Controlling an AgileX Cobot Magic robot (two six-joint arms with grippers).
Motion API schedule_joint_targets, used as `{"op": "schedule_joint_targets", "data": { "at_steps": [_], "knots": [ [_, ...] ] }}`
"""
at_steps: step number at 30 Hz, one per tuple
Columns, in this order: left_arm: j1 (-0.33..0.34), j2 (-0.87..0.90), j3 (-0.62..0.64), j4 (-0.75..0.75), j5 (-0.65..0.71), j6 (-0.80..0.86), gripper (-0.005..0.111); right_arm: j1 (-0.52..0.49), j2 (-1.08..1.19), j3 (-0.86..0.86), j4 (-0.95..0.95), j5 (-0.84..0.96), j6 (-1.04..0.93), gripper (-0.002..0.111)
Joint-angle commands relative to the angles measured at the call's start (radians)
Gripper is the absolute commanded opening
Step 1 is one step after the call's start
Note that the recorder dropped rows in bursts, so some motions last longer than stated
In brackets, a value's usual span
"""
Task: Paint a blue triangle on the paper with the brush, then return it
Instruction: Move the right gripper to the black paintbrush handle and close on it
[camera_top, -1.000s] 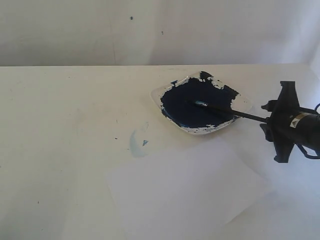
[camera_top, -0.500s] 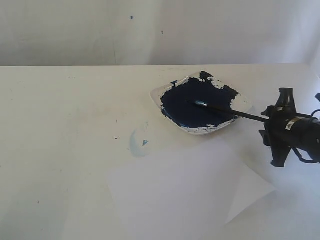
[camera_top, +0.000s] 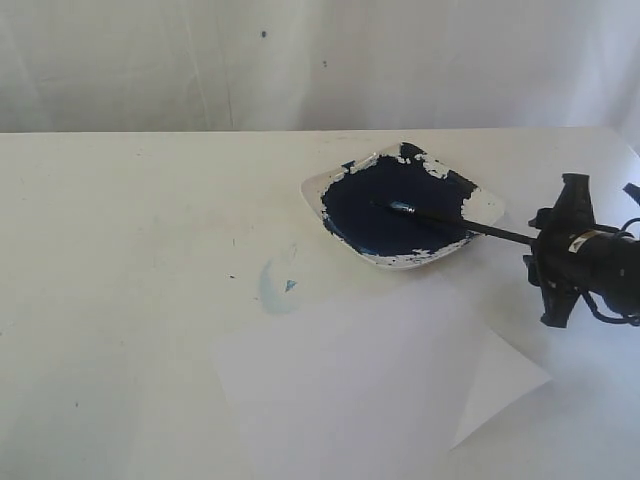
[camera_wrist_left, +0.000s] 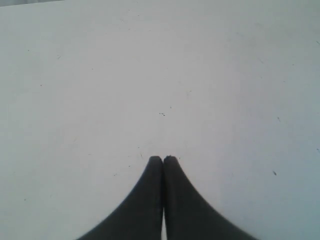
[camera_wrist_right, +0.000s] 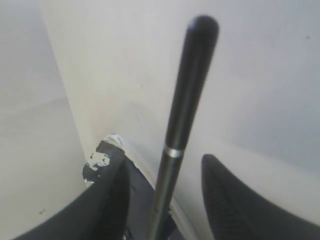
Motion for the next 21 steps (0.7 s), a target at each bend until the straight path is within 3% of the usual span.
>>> {"op": "schedule_joint_targets", "data": {
  "at_steps": [1,10,15,21],
  "knots": [
    [-0.003,-0.004,0.003,0.001,-0.004,-0.001,0.000,-0.003,0.003,-0.002,0.032,-0.009,-0.042,0.043],
    [-0.003,-0.004,0.003,0.001,-0.004,-0.001,0.000,-0.003,0.021,-0.022,0.040,-0.018,-0.042,0.043],
    [-0.003,-0.004,0.003,0.001,-0.004,-0.001,0.000,-0.003,0.036,-0.022,0.040,-0.023,-0.042,0.031],
    [-0.003,-0.004,0.003,0.001,-0.004,-0.001,0.000,-0.003,0.049,-0.022,0.040,-0.030,-0.042,0.029]
  ]
}}
